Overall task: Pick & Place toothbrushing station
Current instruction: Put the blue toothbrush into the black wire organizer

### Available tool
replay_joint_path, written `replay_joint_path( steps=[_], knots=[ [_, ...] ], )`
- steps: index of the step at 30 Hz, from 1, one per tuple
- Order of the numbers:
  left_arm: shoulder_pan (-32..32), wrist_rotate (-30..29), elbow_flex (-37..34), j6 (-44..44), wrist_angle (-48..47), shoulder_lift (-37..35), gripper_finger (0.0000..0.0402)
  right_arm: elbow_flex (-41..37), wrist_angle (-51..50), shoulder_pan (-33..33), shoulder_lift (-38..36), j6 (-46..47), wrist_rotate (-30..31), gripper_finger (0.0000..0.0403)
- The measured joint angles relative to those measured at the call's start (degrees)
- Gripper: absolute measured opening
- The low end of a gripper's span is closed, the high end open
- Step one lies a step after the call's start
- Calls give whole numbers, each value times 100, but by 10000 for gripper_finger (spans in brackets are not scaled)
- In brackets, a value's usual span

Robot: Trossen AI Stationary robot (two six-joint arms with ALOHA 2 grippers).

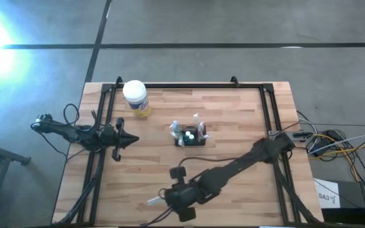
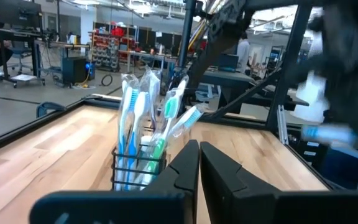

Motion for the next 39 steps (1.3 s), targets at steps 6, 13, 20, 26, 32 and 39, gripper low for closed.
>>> replay_joint_path(
  steps=[6,13,20,26,32,39],
  knots=[
    [0,-1,0,0,-14,0,21,-55,107,44,-949,-629,366,13],
    [2,-2,0,6,-86,7,16,-948,785,55,-2158,-1586,656,13],
    [0,2,0,76,-149,13,14,-3767,2521,-30,-3978,-1882,645,13],
    [0,-12,0,178,-143,11,10,-6520,4399,-34,-5547,-1956,475,13],
    [2,-354,0,203,-112,11,13,-8888,6586,-71,-6864,-2363,454,13],
    [2,-478,0,128,-81,11,10,-10685,8225,-287,-7956,-2936,398,13]
  ],
)
